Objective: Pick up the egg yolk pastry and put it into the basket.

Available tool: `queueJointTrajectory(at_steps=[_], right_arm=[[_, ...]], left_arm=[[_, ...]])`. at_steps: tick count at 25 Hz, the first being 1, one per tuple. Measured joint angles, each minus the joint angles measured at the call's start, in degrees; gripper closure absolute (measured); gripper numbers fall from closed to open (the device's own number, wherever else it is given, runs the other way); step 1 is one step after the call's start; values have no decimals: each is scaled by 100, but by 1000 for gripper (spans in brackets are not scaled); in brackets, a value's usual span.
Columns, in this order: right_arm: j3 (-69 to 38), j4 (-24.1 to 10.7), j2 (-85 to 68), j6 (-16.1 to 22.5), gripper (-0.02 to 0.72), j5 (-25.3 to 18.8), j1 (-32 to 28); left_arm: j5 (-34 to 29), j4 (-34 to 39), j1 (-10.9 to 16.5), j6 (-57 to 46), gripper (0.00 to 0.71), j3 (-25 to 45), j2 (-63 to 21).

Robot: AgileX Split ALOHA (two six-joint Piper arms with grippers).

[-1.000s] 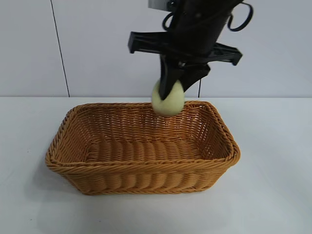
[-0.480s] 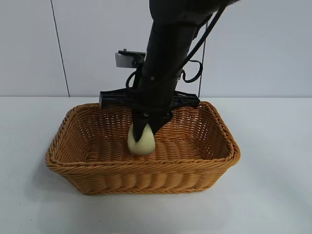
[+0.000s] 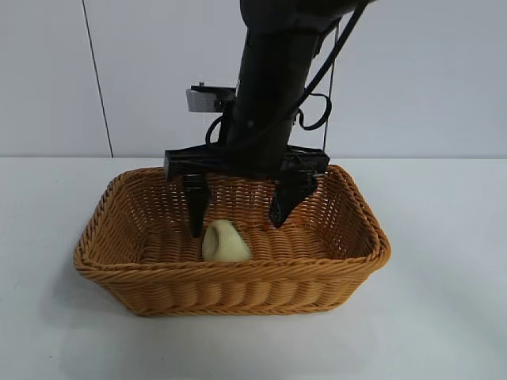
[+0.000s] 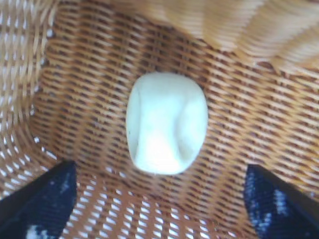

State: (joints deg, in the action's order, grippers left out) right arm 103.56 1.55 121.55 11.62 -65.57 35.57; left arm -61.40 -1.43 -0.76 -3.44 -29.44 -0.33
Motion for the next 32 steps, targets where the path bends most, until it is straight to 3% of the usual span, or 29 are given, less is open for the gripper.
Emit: queueJointTrajectory(at_steps=[5,21,26,32], right_arm=[[381,-209,-5,79,9,-358,-507],[389,-302,-10,-191,8,-376,-3164],[46,-302,-163,-342,8,-376,-3421],[-1308,-155,-1032,-541,8,-376,-3425]], left_arm=[[0,0,0,0,15,0,0],[0,0,0,0,15,0,0],[0,0,0,0,15,0,0],[-4,0,0,0,15,0,0]])
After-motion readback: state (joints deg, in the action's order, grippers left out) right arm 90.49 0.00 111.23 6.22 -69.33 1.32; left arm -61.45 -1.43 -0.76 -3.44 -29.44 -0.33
